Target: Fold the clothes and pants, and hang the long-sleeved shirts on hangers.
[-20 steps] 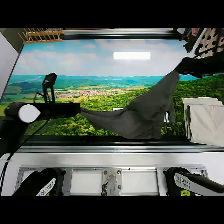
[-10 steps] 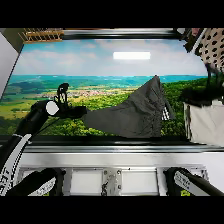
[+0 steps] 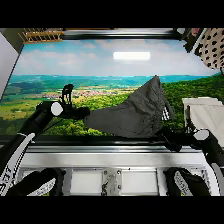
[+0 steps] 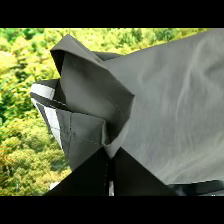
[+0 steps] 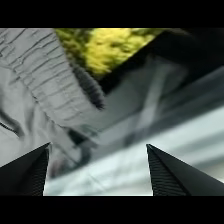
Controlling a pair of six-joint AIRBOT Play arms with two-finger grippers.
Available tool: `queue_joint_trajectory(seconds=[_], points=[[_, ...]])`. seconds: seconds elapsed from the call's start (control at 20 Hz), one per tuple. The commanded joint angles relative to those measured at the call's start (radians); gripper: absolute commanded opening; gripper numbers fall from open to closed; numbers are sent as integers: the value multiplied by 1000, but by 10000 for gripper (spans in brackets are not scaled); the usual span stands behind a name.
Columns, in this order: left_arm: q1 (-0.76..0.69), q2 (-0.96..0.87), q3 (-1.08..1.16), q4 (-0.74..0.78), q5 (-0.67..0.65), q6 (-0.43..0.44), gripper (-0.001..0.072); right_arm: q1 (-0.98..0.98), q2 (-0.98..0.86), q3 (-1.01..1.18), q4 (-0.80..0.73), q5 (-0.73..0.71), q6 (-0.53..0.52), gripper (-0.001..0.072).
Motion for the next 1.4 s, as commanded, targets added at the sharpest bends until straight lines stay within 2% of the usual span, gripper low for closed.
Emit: queue_joint_trajectory(seconds=[0.0,0.2,0.3,0.35,0.4,0.45,0.55,0.7,0.85,0.95,1.1,1.35], points=[[-2,-1,0,0,-1,1,4,99,-2,-61,83,-206,56,639],[-2,-1,0,1,0,1,4,217,-53,-57,113,-359,59,635],[-2,-1,0,1,0,1,4,249,-57,-56,123,-417,58,422],[-2,-1,0,1,0,1,4,252,-57,-56,121,-433,58,421],[-2,-1,0,1,0,1,4,252,-57,-56,118,-441,55,377],[-2,-1,0,1,0,1,5,252,-57,-56,118,-452,33,229],[-2,-1,0,1,0,1,4,252,-57,-56,118,-474,-3,19],[-2,0,0,3,5,1,4,252,-57,-32,32,-463,-10,22],[44,53,26,49,19,1,4,251,-37,125,-204,-301,-10,22],[104,138,124,83,3,2,4,251,2,320,-322,-179,-32,22],[180,293,354,76,7,1,4,252,53,700,-325,-24,-170,22],[189,520,648,69,10,1,4,252,90,1247,-317,217,-190,22]])
